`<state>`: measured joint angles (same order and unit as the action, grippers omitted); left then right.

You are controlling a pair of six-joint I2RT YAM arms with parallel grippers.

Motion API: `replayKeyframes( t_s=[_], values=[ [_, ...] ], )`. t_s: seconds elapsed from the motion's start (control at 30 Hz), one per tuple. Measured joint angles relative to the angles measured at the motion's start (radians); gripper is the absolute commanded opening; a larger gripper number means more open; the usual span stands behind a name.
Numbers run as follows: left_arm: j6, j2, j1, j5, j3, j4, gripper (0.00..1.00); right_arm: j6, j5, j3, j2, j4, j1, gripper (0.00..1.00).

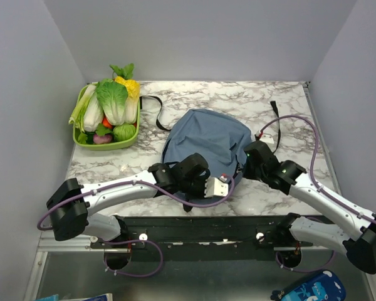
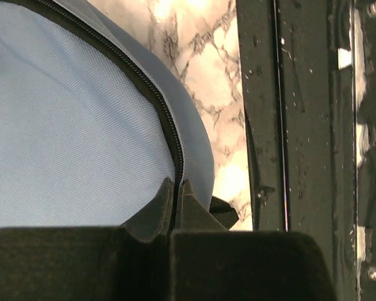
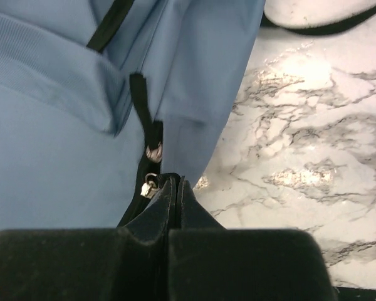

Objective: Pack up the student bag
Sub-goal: Zip the student bag at the center of the board.

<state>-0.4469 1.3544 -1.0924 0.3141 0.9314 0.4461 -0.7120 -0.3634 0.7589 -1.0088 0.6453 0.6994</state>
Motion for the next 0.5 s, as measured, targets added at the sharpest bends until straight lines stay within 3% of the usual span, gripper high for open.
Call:
replayKeyframes(
  t_s=[0.1,0.13,0.2,0.23,0.3,0.33,0.43,0.5],
  values=[
    [-0.041,-0.029,-0.004,0.002,-0.024,0.020,0.00,0.027,0.014,0.019,-0.022,0.002,-0.025,0.01],
    [-0.049,-0.036,-0.005,0.003,-0.030,0.020,0.05,0.034,0.018,0.025,-0.031,0.002,-0.027,0.00],
    [-0.059,-0.042,-0.005,0.003,-0.033,0.023,0.26,0.045,0.024,0.037,-0.054,0.003,-0.027,0.00],
    [-0.061,-0.042,-0.005,0.002,-0.032,0.024,0.42,0.049,0.025,0.043,-0.065,0.003,-0.027,0.00],
    [-0.056,-0.042,-0.005,0.003,-0.024,0.040,0.58,0.055,0.025,0.055,-0.089,0.004,-0.028,0.00],
    [-0.041,-0.041,-0.006,0.005,-0.010,0.074,0.73,0.058,0.024,0.061,-0.100,0.003,-0.031,0.00],
    [0.000,-0.026,0.003,0.015,0.078,0.169,0.99,0.060,0.010,0.080,-0.121,0.004,-0.053,0.00],
    [0.024,-0.013,0.032,0.037,0.166,0.204,0.99,0.059,0.003,0.092,-0.130,0.008,-0.082,0.01]
  ],
)
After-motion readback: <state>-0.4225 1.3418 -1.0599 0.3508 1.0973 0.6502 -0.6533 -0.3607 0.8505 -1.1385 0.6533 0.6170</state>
